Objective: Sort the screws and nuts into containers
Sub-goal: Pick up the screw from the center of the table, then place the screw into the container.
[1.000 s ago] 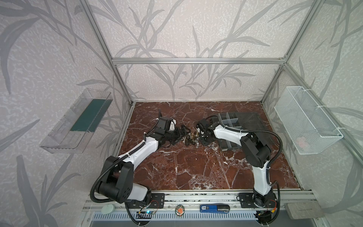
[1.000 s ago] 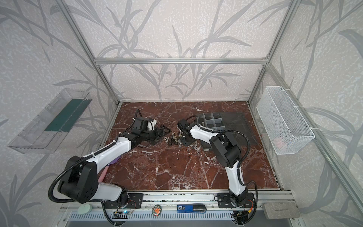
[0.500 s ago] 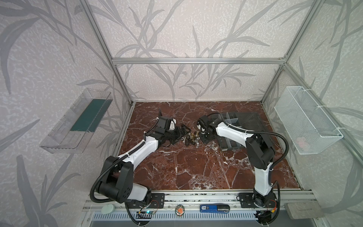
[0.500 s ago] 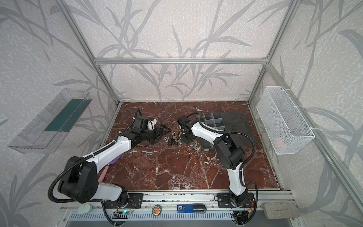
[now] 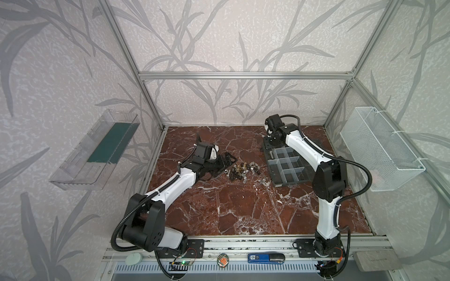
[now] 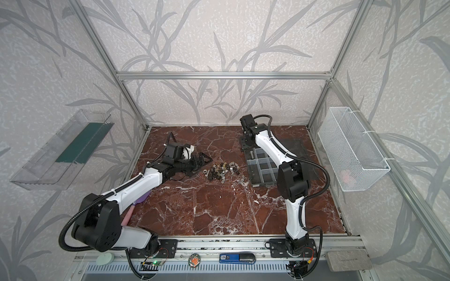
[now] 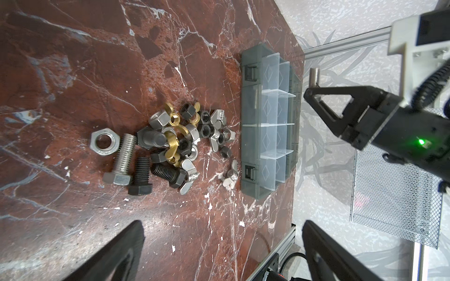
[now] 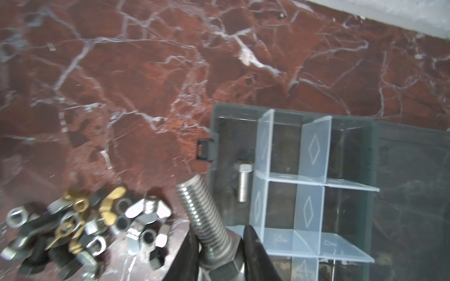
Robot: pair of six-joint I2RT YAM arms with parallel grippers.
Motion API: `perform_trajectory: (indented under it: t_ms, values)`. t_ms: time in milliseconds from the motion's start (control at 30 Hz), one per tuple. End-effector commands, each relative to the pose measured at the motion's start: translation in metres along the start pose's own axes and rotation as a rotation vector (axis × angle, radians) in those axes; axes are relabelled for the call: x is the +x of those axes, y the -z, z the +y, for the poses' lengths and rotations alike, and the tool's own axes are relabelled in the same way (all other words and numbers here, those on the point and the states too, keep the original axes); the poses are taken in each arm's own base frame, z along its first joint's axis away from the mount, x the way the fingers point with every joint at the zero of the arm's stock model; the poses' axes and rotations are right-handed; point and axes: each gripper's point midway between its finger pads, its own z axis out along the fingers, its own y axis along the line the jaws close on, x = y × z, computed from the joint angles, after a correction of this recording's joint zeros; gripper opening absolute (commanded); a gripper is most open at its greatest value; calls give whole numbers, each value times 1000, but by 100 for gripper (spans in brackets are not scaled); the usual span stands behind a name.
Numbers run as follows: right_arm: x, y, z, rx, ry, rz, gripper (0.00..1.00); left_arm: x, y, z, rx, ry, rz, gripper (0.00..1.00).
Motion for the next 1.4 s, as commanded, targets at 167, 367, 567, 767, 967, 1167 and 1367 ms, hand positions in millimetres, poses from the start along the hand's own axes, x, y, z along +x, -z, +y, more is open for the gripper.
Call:
perform_trajectory:
  t_ms: [167, 367, 567, 767, 967, 1167, 1367]
  values:
    - [19, -32, -18, 46, -15, 117, 20, -6, 9, -7, -13, -49, -20, 99]
    - [28, -46, -16, 39, -19, 151, 23, -6, 6, -6, -15, -39, -15, 99]
    - [39, -59, -16, 45, -14, 188, 25, -7, 7, -6, -17, -43, -15, 99]
    - [44, -66, -19, 58, -9, 201, 28, -7, 7, -6, -18, -39, -13, 99]
    - [47, -71, -21, 60, -12, 214, 30, -6, 8, -7, -17, -39, -16, 99]
    - [45, -69, -21, 56, -11, 207, 36, -6, 10, -6, -22, -44, -16, 99]
    - [40, -61, -21, 49, -11, 198, 40, -7, 10, -7, -17, -42, -18, 99]
